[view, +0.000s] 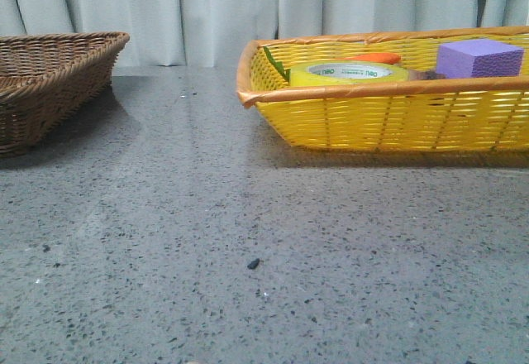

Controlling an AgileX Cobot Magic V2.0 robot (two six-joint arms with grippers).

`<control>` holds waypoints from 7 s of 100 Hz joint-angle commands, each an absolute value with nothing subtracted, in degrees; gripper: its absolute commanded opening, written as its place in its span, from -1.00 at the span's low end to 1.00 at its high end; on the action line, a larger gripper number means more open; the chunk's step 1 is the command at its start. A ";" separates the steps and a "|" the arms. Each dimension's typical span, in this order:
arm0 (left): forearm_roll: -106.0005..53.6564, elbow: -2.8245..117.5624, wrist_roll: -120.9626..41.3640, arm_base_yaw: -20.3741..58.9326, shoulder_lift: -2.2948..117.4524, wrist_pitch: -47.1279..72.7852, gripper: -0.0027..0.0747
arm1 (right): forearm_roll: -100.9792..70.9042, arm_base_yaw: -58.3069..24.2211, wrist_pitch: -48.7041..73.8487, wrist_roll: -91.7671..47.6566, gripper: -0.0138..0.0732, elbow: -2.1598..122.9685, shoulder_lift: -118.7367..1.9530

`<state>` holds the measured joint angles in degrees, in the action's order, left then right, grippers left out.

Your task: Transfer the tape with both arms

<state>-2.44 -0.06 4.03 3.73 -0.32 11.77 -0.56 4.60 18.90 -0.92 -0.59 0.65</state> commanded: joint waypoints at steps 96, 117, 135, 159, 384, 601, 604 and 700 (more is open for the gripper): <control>-4.38 6.89 4.72 3.72 -0.90 0.00 -0.99 | 3.32 4.75 -8.07 -1.17 -0.84 3.55 1.57; -1.69 15.27 4.72 3.72 5.66 3.20 -0.99 | 3.31 4.75 3.78 -1.17 -0.84 11.92 -2.49; -1.69 20.83 4.72 3.72 13.56 2.99 -0.98 | -1.61 4.75 14.69 -1.17 -0.83 20.98 -10.50; -1.69 24.18 4.72 3.72 21.12 0.37 -0.98 | -4.96 4.75 19.01 -1.09 -0.84 31.08 -22.34; -1.91 24.18 4.72 3.72 23.90 -0.90 -0.98 | -5.15 -24.54 54.82 -7.28 0.22 91.70 -102.38; -2.24 24.18 4.72 3.72 23.90 -0.69 -0.98 | -5.59 -48.65 67.49 -8.66 -0.51 117.11 -112.96; -2.24 24.18 4.72 3.72 23.90 -0.69 -0.98 | -5.44 -48.65 67.49 -8.66 -0.51 117.11 -113.48; -2.24 24.18 4.72 3.72 23.90 -0.69 -0.98 | -4.74 -48.54 68.96 -8.66 -0.06 117.88 -112.96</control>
